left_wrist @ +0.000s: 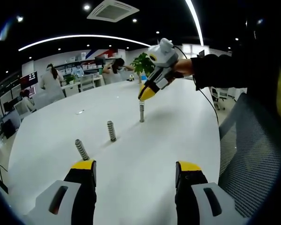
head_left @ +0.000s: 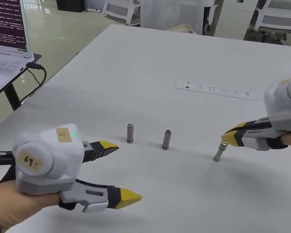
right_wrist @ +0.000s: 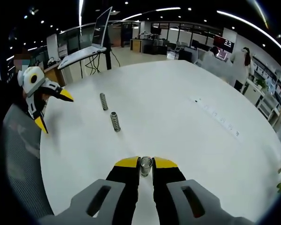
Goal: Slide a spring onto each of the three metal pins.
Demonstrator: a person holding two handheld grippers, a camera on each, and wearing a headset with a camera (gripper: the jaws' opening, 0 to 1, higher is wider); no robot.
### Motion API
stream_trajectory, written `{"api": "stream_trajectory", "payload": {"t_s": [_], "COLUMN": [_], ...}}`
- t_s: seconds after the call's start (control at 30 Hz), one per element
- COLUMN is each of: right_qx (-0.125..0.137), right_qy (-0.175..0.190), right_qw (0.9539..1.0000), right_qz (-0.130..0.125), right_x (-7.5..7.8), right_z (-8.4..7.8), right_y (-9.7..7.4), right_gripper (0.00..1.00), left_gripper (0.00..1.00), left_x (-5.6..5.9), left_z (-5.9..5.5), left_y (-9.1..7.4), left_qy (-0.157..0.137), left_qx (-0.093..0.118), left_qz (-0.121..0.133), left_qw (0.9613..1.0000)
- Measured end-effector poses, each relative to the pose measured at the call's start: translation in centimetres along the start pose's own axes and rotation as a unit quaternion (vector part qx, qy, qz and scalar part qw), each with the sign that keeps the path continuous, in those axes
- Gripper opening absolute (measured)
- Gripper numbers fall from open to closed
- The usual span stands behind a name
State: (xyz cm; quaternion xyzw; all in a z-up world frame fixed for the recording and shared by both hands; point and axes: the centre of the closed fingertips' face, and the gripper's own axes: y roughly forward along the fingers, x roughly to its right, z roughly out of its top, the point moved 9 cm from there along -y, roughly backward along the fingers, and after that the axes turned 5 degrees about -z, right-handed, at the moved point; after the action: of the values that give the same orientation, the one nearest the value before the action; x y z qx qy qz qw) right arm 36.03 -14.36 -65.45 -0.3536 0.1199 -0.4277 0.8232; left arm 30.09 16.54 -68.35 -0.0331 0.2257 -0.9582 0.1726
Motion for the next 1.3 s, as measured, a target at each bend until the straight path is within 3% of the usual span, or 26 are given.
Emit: {"api": "stream_trajectory", "payload": {"t_s": [0.9, 1.3], "right_qx": [-0.012, -0.01], "right_qy": [0.019, 0.023], "right_qw": [0.9997, 0.9997], "right_qz": [0.001, 0.0], "right_x": [-0.4, -0.3], "right_z": [-2.2, -2.1], "right_y": [2.4, 2.4], "right_gripper": [0.08, 0.08], "left_gripper": [0.64, 0.63], "left_x": [0.1, 0.1], "left_z": [-0.1, -0.1], "left_y": [0.0, 0.1], "left_qy": [0.0, 0.0], "left_qx": [-0.006, -0.006], "left_qz": [-0.002, -0.002], "left_qw": [1.0, 1.0]}}
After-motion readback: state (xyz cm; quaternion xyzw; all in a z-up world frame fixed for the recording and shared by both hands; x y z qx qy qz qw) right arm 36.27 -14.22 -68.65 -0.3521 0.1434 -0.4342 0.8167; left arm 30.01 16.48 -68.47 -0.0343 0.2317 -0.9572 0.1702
